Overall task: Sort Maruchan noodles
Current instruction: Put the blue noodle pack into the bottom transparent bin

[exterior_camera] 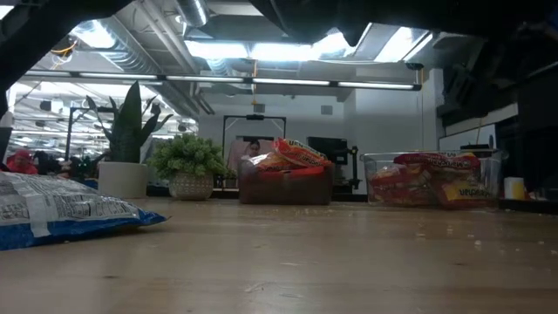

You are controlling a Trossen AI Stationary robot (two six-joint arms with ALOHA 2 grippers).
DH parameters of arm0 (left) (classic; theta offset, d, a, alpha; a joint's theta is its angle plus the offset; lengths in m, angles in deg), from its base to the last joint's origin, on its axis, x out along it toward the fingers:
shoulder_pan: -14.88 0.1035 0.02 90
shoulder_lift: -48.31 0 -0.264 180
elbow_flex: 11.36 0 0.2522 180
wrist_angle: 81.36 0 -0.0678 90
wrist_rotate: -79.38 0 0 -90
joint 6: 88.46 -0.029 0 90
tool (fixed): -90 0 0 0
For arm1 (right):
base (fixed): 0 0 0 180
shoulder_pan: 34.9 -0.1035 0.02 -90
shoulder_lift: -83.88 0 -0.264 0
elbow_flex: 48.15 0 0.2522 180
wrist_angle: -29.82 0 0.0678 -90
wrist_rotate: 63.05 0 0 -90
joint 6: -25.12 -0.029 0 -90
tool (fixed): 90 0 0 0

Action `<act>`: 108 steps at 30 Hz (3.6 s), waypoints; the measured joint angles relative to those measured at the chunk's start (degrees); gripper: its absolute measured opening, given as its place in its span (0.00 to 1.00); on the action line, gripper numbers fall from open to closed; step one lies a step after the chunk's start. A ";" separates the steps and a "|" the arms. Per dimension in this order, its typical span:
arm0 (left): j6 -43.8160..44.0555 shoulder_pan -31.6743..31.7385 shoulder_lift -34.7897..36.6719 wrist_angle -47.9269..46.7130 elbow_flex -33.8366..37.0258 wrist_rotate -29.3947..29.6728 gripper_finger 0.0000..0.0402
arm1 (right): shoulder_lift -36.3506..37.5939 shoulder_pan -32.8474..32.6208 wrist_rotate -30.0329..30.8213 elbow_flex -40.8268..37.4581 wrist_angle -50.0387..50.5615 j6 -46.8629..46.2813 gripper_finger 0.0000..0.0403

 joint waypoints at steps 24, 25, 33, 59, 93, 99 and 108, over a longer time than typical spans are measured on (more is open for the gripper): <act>1.44 1.49 0.40 -4.21 0.04 -8.67 0.72 | -1.34 -3.05 2.45 -5.94 13.93 -7.56 0.70; 1.43 2.11 0.54 -3.89 0.04 -10.44 0.72 | -1.36 -4.62 2.38 -7.62 16.01 -9.13 0.70; 1.92 7.80 0.70 -3.88 0.04 -31.30 0.71 | -1.40 -27.36 4.79 -20.83 6.73 -28.37 0.70; -2.17 10.32 13.32 -9.57 -0.02 -49.34 0.71 | -34.07 -49.65 29.38 -20.87 5.15 -36.83 0.70; -0.80 7.49 17.97 -11.19 0.00 -54.45 0.71 | -27.36 -47.17 5.16 -9.16 13.00 -48.84 0.01; 2.61 7.56 17.97 -10.84 0.00 -56.41 0.71 | -26.69 -45.88 5.44 -9.22 12.89 -64.90 0.01; 3.30 7.55 18.49 -10.60 0.02 -59.13 0.71 | -26.38 -44.95 15.39 -10.59 5.17 -76.95 0.00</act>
